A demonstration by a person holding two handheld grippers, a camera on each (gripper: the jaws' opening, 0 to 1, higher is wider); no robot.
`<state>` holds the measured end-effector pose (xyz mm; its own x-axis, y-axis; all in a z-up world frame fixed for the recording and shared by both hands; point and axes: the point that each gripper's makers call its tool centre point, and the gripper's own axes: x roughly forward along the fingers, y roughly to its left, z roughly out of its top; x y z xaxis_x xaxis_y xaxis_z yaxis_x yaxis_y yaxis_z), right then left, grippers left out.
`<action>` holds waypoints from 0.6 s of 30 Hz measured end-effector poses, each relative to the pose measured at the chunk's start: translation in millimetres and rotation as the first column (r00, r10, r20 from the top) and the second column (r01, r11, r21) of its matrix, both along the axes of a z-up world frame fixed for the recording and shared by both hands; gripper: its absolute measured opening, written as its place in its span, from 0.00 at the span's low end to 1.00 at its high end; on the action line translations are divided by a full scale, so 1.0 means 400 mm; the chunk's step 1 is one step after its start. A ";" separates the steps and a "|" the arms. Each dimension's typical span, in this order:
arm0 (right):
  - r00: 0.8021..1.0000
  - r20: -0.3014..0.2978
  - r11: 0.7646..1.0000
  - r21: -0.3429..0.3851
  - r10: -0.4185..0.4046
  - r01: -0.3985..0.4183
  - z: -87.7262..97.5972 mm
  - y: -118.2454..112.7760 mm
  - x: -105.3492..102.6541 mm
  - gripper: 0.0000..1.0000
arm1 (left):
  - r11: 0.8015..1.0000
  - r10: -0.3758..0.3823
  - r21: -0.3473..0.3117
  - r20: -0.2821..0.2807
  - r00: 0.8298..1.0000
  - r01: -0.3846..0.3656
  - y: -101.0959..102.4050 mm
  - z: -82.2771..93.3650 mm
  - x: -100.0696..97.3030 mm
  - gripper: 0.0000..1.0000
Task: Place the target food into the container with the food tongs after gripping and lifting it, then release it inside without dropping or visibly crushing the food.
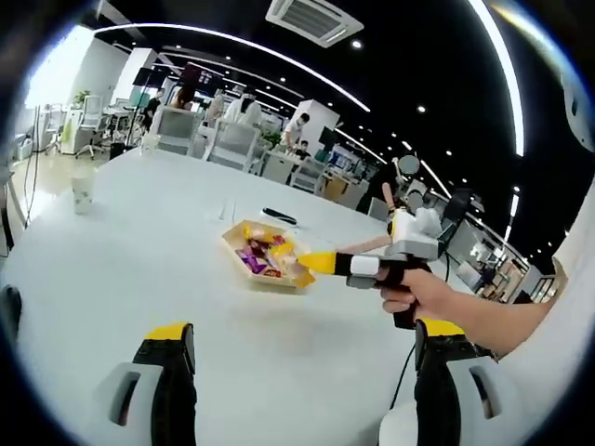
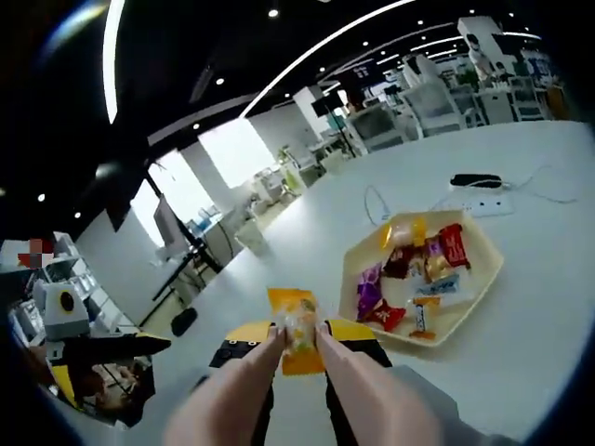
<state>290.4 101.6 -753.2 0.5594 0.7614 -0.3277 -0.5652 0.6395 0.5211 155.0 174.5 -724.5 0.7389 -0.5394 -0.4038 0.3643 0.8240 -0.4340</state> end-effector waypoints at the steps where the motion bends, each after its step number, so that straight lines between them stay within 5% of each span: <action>1: 1.000 0.012 1.000 0.006 0.000 0.000 0.012 0.003 0.002 0.19 | 1.000 -0.012 0.005 0.004 1.000 0.012 0.001 0.004 0.006 0.99; 8: 0.999 0.047 0.998 0.068 -0.007 0.004 0.077 -0.005 0.006 0.19 | 1.000 -0.011 -0.003 0.019 1.000 0.011 0.009 0.020 0.050 0.99; 18: 0.997 0.052 0.993 0.112 -0.056 0.050 0.103 -0.017 0.007 0.20 | 0.997 -0.068 0.029 0.008 0.998 0.068 0.000 0.007 0.030 0.99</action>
